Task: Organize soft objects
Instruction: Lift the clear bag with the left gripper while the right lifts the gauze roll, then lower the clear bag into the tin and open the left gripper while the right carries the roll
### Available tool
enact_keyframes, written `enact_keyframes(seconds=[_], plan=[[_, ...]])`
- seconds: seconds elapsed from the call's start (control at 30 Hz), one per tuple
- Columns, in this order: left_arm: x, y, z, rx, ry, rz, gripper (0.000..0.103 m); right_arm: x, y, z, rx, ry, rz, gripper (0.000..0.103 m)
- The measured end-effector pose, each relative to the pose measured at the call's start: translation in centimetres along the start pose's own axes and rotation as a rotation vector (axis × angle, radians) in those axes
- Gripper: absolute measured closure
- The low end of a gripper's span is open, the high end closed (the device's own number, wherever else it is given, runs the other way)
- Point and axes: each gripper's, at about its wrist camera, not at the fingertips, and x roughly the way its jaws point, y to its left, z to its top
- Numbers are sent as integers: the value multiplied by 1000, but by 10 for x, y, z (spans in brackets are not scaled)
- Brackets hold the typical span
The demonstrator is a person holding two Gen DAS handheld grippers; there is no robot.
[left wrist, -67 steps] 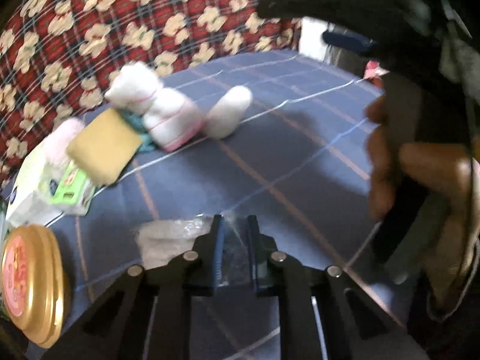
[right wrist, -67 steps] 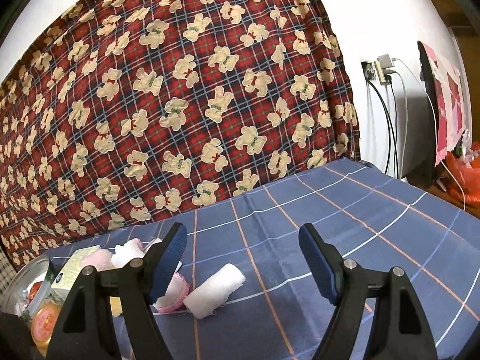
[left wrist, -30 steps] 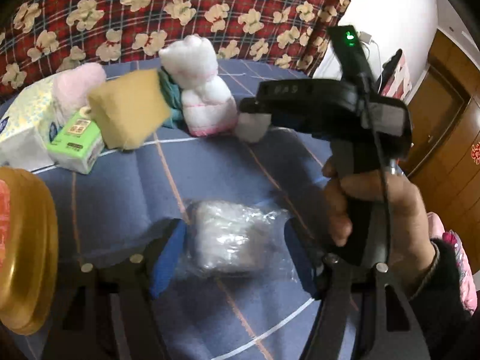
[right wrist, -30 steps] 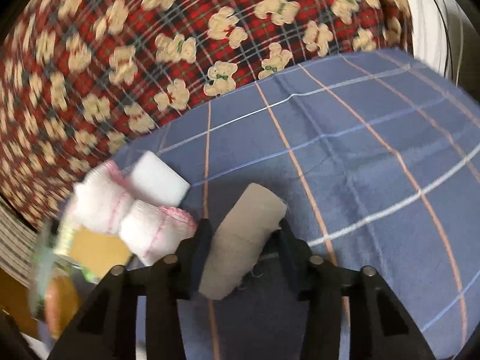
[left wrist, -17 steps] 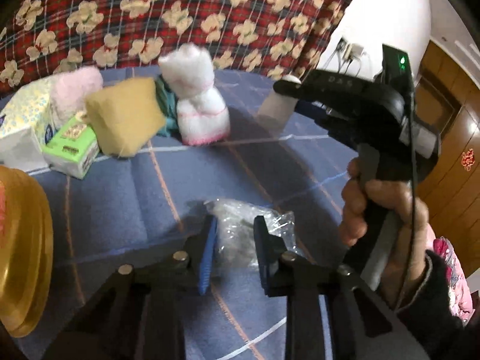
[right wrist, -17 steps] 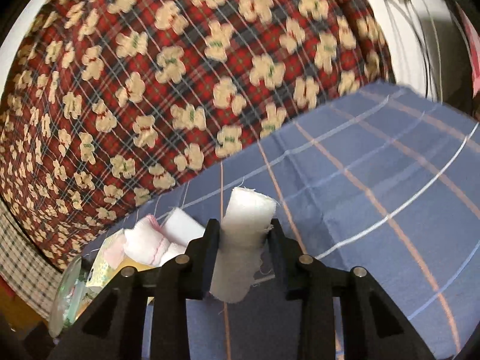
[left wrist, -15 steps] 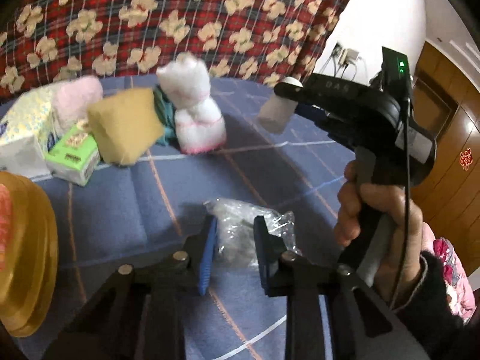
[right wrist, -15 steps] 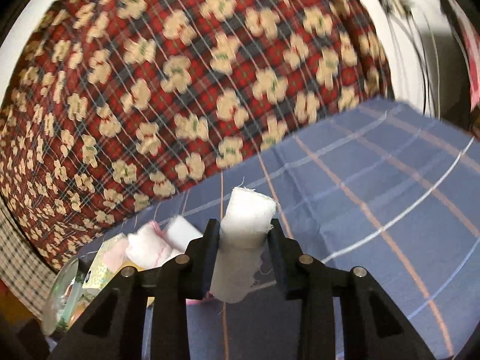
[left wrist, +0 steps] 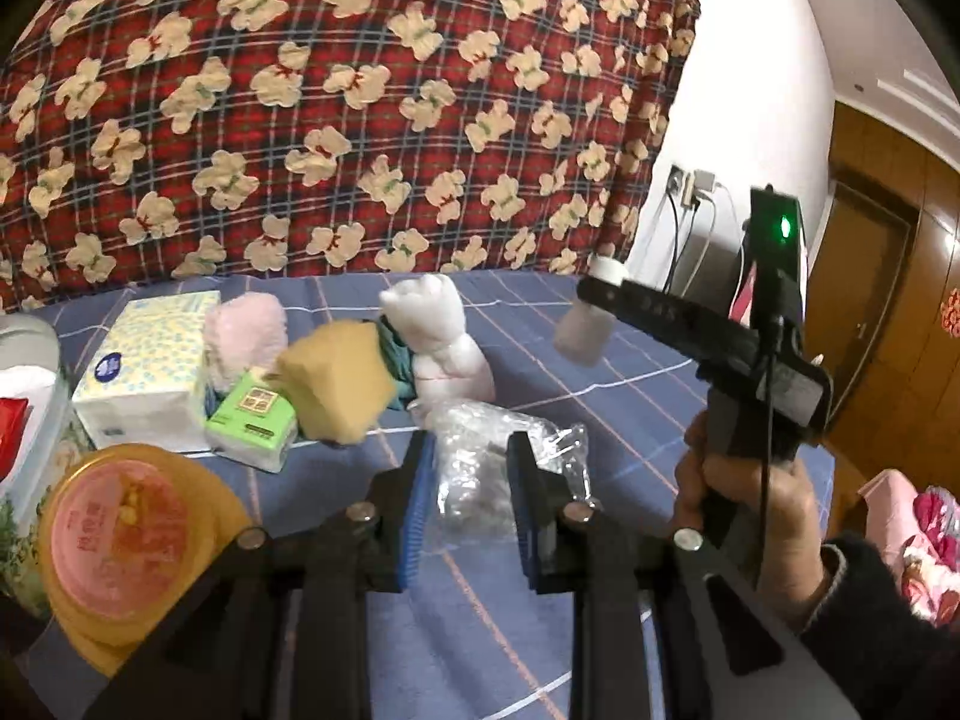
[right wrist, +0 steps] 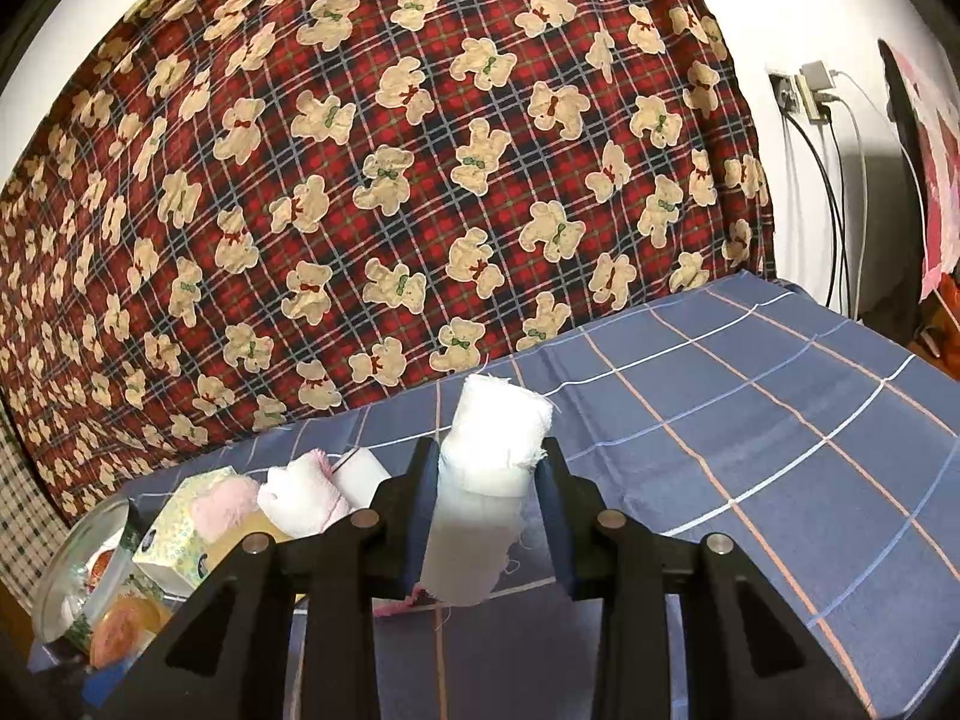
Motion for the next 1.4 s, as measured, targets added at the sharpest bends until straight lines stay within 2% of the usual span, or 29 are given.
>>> enact_keyframes(seconds=[0.3,0.53,0.8,1.03,1.4], plan=[[-28,32,2,-48,-43,38,79,-21,37,-18,-95,-26,3,68],[-50,55,2,-71,-83,73,79,-37,66,-33,-115,-24,27,68],[-74,79,1,-94,-125,112,79,-48,117,-50,-147,-8,118,68],[-99,109,0,-128,-178,181,79,-50,163,-57,-183,0,195,67],[-122,158,-6,-200,-208,270,80,-45,223,-68,-222,19,297,67]])
